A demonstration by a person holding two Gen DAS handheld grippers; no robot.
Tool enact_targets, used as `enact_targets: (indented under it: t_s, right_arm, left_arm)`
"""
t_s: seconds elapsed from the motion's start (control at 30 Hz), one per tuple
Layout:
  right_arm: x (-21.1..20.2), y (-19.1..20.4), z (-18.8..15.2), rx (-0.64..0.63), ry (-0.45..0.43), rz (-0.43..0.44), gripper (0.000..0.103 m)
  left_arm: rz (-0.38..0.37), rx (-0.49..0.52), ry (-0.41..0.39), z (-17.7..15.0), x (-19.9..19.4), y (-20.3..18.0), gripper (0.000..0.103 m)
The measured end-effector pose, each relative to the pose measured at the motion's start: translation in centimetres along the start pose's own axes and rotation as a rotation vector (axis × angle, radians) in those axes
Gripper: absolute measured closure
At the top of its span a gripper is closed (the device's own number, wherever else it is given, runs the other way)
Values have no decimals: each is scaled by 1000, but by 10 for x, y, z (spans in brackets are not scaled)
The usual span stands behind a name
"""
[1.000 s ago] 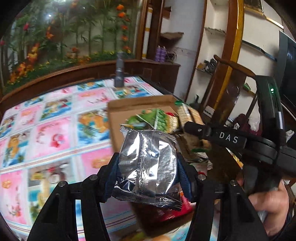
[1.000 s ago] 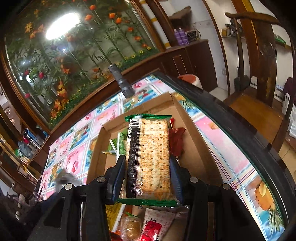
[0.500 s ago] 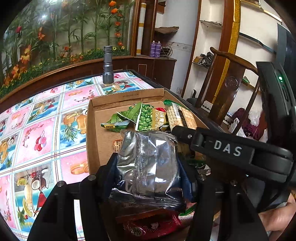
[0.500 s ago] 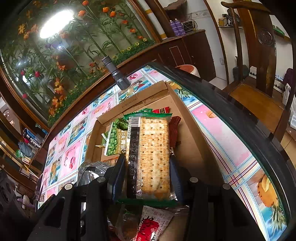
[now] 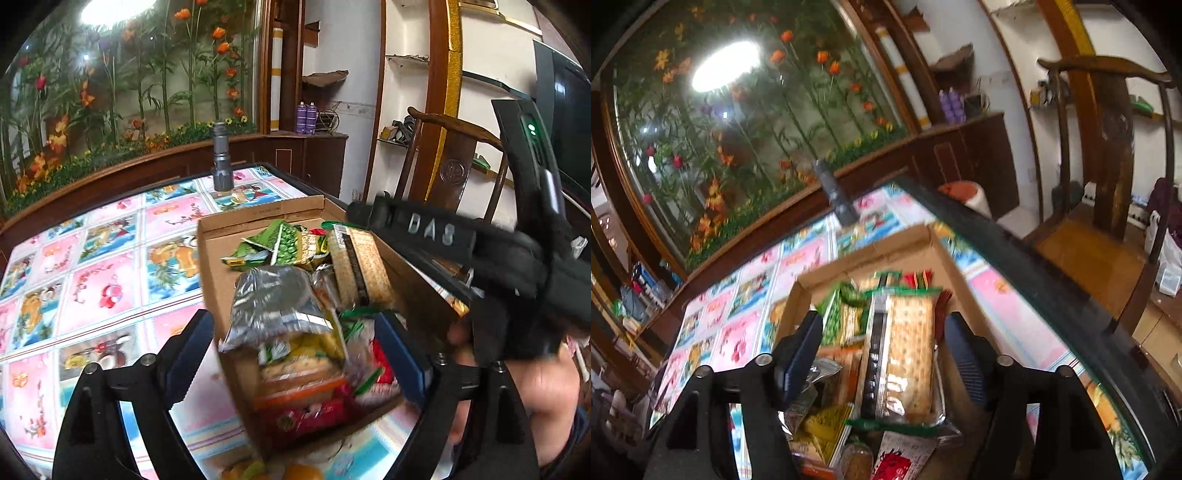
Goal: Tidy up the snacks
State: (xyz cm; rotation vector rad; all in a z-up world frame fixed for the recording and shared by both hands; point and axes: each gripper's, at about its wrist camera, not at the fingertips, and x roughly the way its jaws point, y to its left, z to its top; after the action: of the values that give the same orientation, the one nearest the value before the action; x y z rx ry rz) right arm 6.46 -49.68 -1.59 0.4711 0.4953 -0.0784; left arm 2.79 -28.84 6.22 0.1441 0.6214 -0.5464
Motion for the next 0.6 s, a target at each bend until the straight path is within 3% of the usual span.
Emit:
enact_targets:
  t_s: [0.1,0.27,0.6]
  right_arm:
    - [-10,-2,1,9,-70,-34,16]
    - [-23,13,-2,-54,-153,-81,10]
    - [-61,70,-53,-239,-156,-53,7]
  left_arm:
    - [23,21,-5,-9,-18,6,7]
    - [49,-2,-12,-34,-51,26,1]
    - [182,1,36,-83,-93,71,1]
